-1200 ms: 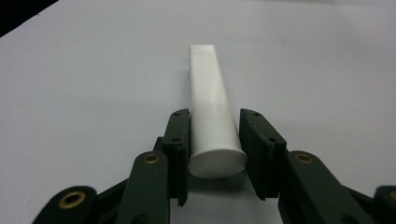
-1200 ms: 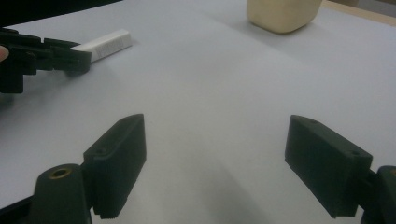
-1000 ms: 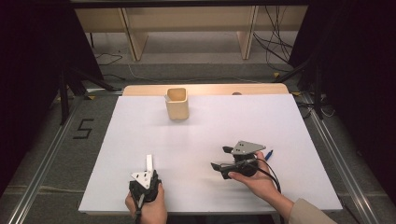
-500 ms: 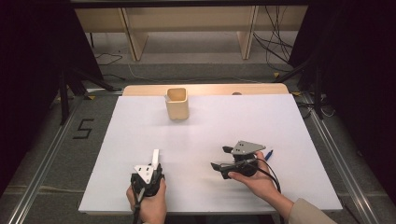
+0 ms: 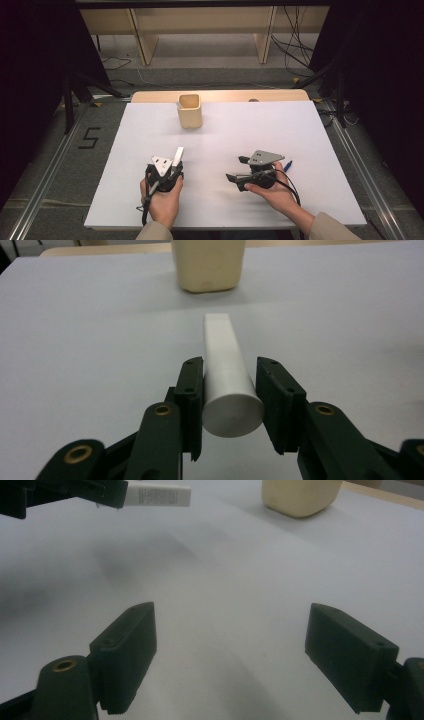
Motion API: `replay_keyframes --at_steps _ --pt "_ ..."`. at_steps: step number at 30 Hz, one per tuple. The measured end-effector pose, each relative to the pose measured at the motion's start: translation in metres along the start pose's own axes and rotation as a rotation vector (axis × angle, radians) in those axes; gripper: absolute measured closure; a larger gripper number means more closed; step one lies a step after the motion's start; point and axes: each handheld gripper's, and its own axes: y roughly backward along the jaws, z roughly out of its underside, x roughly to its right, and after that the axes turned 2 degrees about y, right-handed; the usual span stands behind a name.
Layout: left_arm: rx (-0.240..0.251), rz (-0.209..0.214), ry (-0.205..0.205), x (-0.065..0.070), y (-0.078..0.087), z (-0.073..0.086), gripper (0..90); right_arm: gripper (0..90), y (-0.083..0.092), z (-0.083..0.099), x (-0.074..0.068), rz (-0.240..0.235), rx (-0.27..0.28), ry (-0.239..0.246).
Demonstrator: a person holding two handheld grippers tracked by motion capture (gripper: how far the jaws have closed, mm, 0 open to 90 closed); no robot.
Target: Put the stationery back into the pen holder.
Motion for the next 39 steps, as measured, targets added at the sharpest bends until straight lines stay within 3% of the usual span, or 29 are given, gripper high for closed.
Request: replay_keyframes --at_steps 9,13,16,20,22,24,28,32,39 --pt "-0.101 0.275 -0.152 -0.011 0.006 -0.014 65.0 22.1 -0.001 -0.001 -0.002 -0.039 -0.002 0.031" --pt "-0.165 0.409 -0.264 -0.01 0.01 -0.018 65.0 22.3 -0.001 -0.001 -0.004 -0.065 -0.011 0.078" --pt "-0.198 0.468 -0.373 -0.007 0.013 -0.023 65.0 22.9 -0.002 -0.001 -0.006 -0.092 -0.02 0.113" --pt "-0.243 0.615 -0.469 -0.004 0.015 -0.025 64.9 23.9 -0.004 -0.001 -0.013 -0.137 -0.039 0.167" --pt "-0.254 0.665 -0.507 0.0 0.016 -0.025 64.9 24.8 -0.006 -0.001 -0.017 -0.17 -0.05 0.199" --pt "-0.28 0.704 -0.546 0.004 0.016 -0.025 64.9 24.9 -0.008 -0.001 -0.022 -0.2 -0.059 0.225" --pt "-0.305 0.747 -0.583 0.012 0.013 -0.021 64.9 24.9 -0.009 -0.002 -0.029 -0.24 -0.064 0.272" --pt "-0.328 0.795 -0.598 0.019 0.012 -0.019 64.9 27.3 -0.01 -0.004 -0.034 -0.277 -0.064 0.294" --pt "-0.36 0.867 -0.658 0.032 0.012 -0.018 64.9 36.2 -0.015 -0.003 -0.043 -0.362 -0.099 0.345"
